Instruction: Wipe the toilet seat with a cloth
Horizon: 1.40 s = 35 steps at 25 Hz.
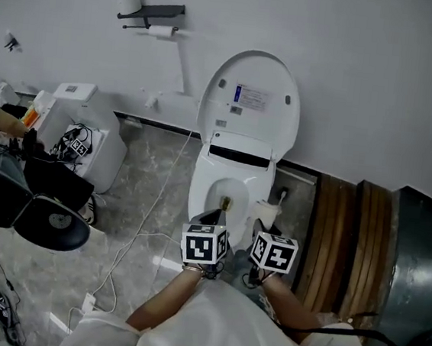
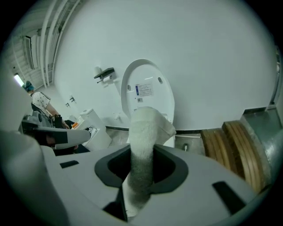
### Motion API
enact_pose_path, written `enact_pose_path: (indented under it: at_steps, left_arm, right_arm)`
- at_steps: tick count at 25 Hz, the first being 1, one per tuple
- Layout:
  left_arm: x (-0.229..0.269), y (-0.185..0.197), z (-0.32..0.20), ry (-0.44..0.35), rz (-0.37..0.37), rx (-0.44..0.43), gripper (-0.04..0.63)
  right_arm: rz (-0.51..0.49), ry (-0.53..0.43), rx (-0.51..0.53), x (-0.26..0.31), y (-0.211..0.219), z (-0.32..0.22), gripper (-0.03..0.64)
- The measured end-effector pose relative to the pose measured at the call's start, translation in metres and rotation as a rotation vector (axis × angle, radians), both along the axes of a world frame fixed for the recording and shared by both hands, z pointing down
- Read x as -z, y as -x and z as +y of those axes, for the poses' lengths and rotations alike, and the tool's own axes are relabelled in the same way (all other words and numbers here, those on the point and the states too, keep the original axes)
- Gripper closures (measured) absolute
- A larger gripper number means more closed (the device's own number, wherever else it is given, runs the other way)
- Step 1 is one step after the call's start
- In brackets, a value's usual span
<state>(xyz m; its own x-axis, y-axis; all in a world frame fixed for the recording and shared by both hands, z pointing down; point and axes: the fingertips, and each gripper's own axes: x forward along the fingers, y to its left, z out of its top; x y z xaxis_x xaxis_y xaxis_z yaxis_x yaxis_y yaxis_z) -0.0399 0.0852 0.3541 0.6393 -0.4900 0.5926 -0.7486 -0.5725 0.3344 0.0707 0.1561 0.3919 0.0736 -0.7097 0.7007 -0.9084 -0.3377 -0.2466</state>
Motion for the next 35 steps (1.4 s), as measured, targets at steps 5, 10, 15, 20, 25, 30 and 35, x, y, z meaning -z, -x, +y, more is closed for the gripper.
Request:
enact_pose_path:
  at_steps: [5, 10, 15, 20, 25, 30, 35]
  left_arm:
    - [-0.014, 0.013, 0.031, 0.015, -0.035, -0.035, 0.584]
    - [-0.019, 0.016, 0.039, 0.017, -0.055, -0.047, 0.584]
    - [-0.017, 0.015, 0.040, 0.008, -0.042, -0.042, 0.584]
    - [-0.015, 0.015, 0.032, 0.001, -0.040, -0.027, 0.584]
    - [-0.012, 0.017, 0.023, 0.002, -0.037, -0.009, 0.584]
    - [-0.014, 0.017, 0.019, 0.006, -0.039, -0.005, 0.584]
    - [-0.015, 0.018, 0.013, 0.007, -0.039, -0.006, 0.584]
  right_arm:
    - [-0.016, -0.004, -0.016, -0.008, 0.020, 0.027, 0.517]
    - [-0.034, -0.002, -0.019, -0.015, 0.028, 0.039, 0.517]
    - [-0.033, -0.019, -0.008, -0.012, 0.030, 0.038, 0.517]
    - [-0.012, -0.041, 0.020, -0.002, 0.029, 0.028, 0.517]
    - [0.005, -0.036, 0.026, 0.004, 0.025, 0.018, 0.517]
    - [0.009, -0.033, 0.026, 0.008, 0.023, 0.013, 0.517]
    - [0.017, -0.024, 0.022, 0.007, 0.021, 0.010, 0.517]
